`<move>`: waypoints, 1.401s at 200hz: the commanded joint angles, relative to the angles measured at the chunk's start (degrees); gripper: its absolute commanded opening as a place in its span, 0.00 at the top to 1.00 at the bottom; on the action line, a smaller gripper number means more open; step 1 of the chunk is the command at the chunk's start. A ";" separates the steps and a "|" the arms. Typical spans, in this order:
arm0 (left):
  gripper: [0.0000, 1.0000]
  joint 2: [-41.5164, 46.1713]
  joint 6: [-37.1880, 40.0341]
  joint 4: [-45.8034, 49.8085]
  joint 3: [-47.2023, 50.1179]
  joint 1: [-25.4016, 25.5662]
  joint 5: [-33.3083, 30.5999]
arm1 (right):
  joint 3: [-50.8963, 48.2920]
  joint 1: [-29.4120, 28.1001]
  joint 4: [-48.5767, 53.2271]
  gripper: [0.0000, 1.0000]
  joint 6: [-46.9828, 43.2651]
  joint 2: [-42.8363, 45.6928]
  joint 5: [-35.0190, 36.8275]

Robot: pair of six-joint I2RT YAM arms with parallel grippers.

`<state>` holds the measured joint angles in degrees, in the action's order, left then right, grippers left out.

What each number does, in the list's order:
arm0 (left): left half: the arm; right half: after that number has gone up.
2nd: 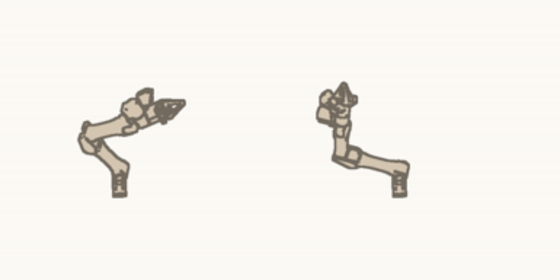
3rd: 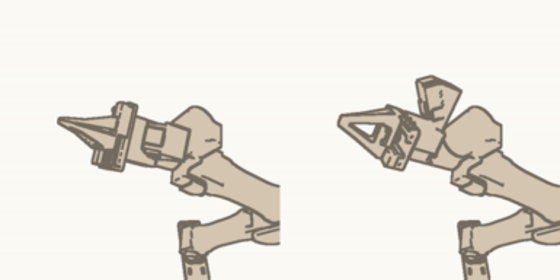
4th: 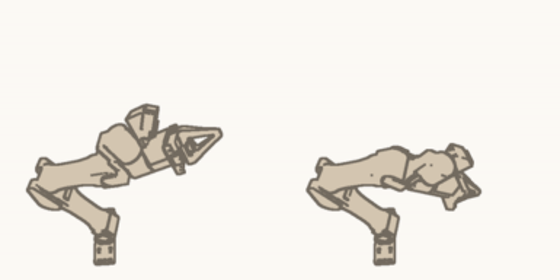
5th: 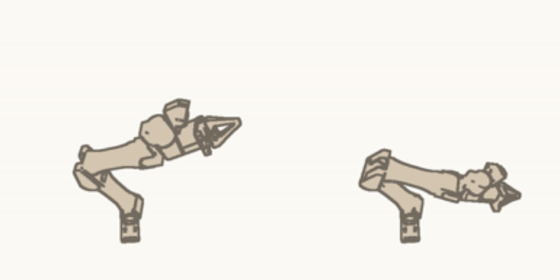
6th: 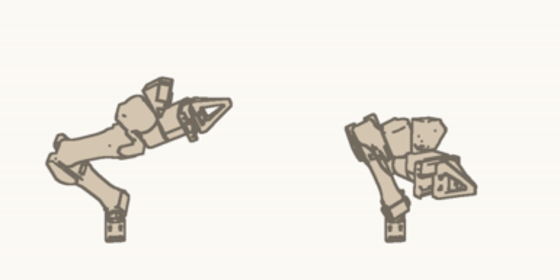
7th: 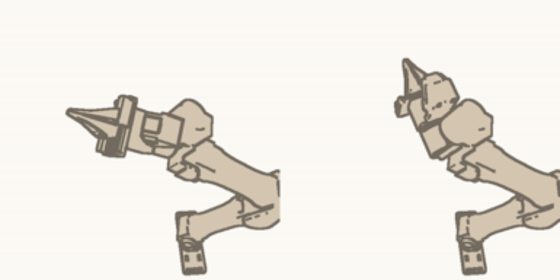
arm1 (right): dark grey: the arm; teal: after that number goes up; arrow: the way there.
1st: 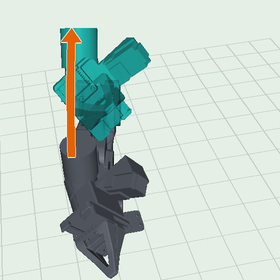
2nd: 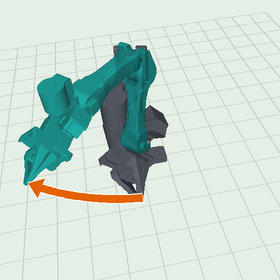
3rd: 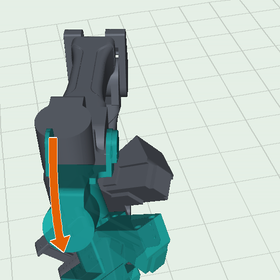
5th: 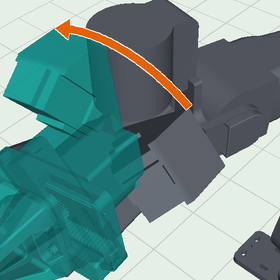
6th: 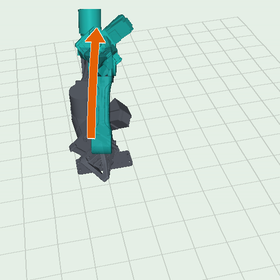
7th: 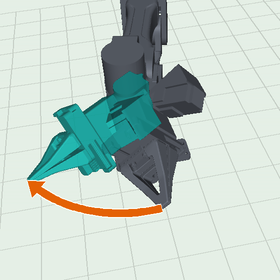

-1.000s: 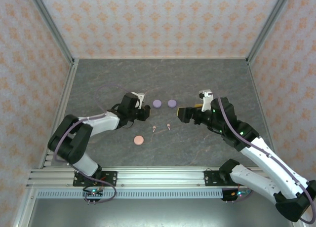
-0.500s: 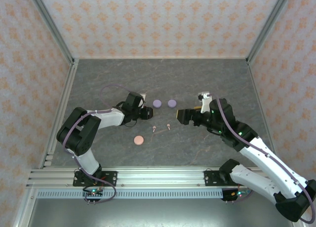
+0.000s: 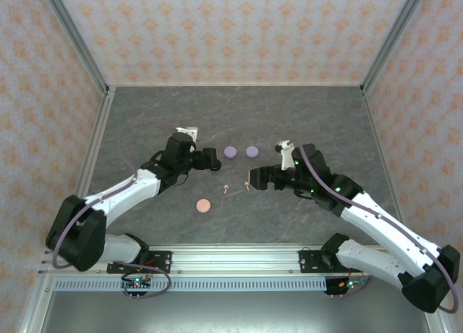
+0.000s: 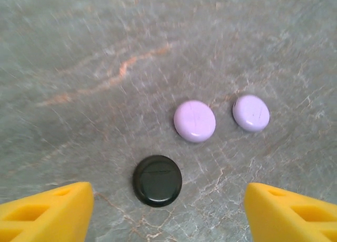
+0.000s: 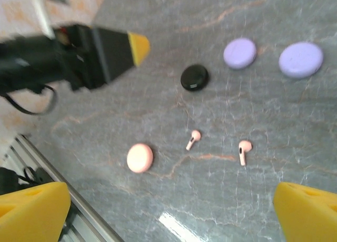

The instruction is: Insert the wireless bluetooth earbuds into the charging case

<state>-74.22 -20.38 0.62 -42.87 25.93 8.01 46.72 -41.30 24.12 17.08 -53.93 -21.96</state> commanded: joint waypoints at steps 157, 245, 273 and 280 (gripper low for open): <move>0.08 19.42 -5.35 5.38 13.24 -16.40 0.69 | 34.82 -27.18 9.69 0.15 6.29 -59.77 20.65; 0.07 22.80 -5.54 6.23 14.22 -16.91 -0.27 | 41.83 -27.27 12.92 0.34 4.50 -68.59 21.35; 0.06 22.89 -5.54 6.41 14.13 -16.96 -0.22 | 41.13 -27.34 13.65 0.47 3.60 -67.50 21.17; 0.06 22.84 -5.55 6.50 14.05 -16.92 -0.14 | 40.35 -27.32 13.52 0.49 3.28 -66.66 21.34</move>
<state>-52.12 -25.54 5.82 -29.06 9.37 8.54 87.64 -68.34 35.66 21.41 -120.88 -1.26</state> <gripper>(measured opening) 0.937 0.537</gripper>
